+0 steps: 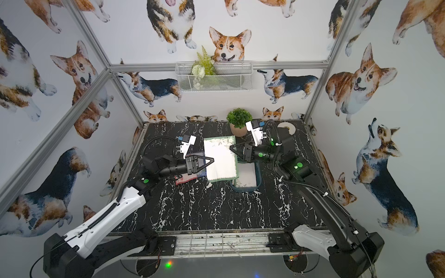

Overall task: Take out the stationery paper from the storage box
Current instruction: Pick up the stationery paper from the storage box, then place the stationery paper at the center of the board, then move the storage box to the center of the board.

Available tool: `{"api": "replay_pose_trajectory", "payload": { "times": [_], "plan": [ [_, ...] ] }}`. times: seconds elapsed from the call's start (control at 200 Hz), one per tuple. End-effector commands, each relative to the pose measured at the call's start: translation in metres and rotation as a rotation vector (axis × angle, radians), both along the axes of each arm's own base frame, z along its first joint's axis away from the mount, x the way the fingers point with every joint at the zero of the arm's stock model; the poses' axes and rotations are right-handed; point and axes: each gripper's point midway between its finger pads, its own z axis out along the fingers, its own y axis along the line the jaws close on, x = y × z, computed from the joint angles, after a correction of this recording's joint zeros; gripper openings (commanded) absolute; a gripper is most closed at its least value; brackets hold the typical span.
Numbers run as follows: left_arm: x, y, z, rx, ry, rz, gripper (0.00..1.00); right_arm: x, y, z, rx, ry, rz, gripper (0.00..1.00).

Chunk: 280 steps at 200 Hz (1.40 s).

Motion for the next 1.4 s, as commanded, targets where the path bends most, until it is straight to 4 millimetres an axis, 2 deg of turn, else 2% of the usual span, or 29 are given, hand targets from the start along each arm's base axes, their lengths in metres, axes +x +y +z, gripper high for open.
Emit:
{"api": "replay_pose_trajectory", "payload": {
  "times": [0.0, 0.07, 0.08, 0.115, 0.21, 0.28, 0.355, 0.385, 0.586, 0.721, 0.866, 1.036, 1.176, 1.296, 1.397],
  "plan": [
    [0.017, 0.024, -0.013, 0.103, 0.033, 0.119, 0.06, 0.025, -0.033, -0.036, -0.206, 0.053, -0.219, 0.5],
    [0.031, 0.05, -0.03, 0.202, 0.08, 0.237, 0.06, 0.031, -0.049, -0.05, -0.298, 0.077, -0.299, 0.25],
    [0.033, 0.055, -0.032, 0.219, 0.085, 0.256, 0.05, 0.035, -0.049, -0.058, -0.319, 0.098, -0.304, 0.21],
    [0.038, 0.069, -0.041, 0.282, 0.103, 0.317, 0.05, 0.039, -0.056, -0.07, -0.375, 0.116, -0.339, 0.0],
    [0.047, 0.103, -0.057, 0.441, 0.125, 0.44, 0.05, 0.042, -0.074, -0.092, -0.484, 0.134, -0.404, 0.0],
    [0.051, 0.117, -0.063, 0.509, 0.13, 0.481, 0.06, 0.044, -0.081, -0.106, -0.538, 0.136, -0.422, 0.01],
    [0.057, 0.126, -0.069, 0.526, 0.147, 0.494, 0.06, 0.047, -0.087, -0.126, -0.592, 0.166, -0.419, 0.39],
    [0.06, 0.13, -0.072, 0.526, 0.157, 0.499, 0.06, 0.048, -0.089, -0.135, -0.608, 0.188, -0.416, 0.46],
    [0.084, 0.153, -0.087, 0.456, 0.224, 0.512, 0.05, 0.063, -0.101, -0.195, -0.667, 0.336, -0.397, 0.51],
    [0.093, 0.17, -0.104, 0.467, 0.271, 0.532, 0.05, 0.074, -0.109, -0.227, -0.724, 0.42, -0.411, 0.53],
    [0.102, 0.178, -0.126, 0.46, 0.334, 0.521, 0.04, 0.084, -0.106, -0.251, -0.757, 0.464, -0.405, 0.49],
    [0.109, 0.184, -0.155, 0.496, 0.398, 0.526, 0.04, 0.091, -0.118, -0.272, -0.846, 0.479, -0.441, 0.45],
    [0.109, 0.191, -0.178, 0.543, 0.451, 0.55, 0.09, 0.092, -0.116, -0.287, -0.868, 0.51, -0.425, 0.35],
    [0.107, 0.198, -0.192, 0.585, 0.48, 0.572, 0.15, 0.093, -0.117, -0.299, -0.888, 0.536, -0.42, 0.21],
    [0.105, 0.203, -0.198, 0.614, 0.49, 0.596, 0.23, 0.094, -0.117, -0.301, -0.893, 0.54, -0.422, 0.09]
  ]
}}
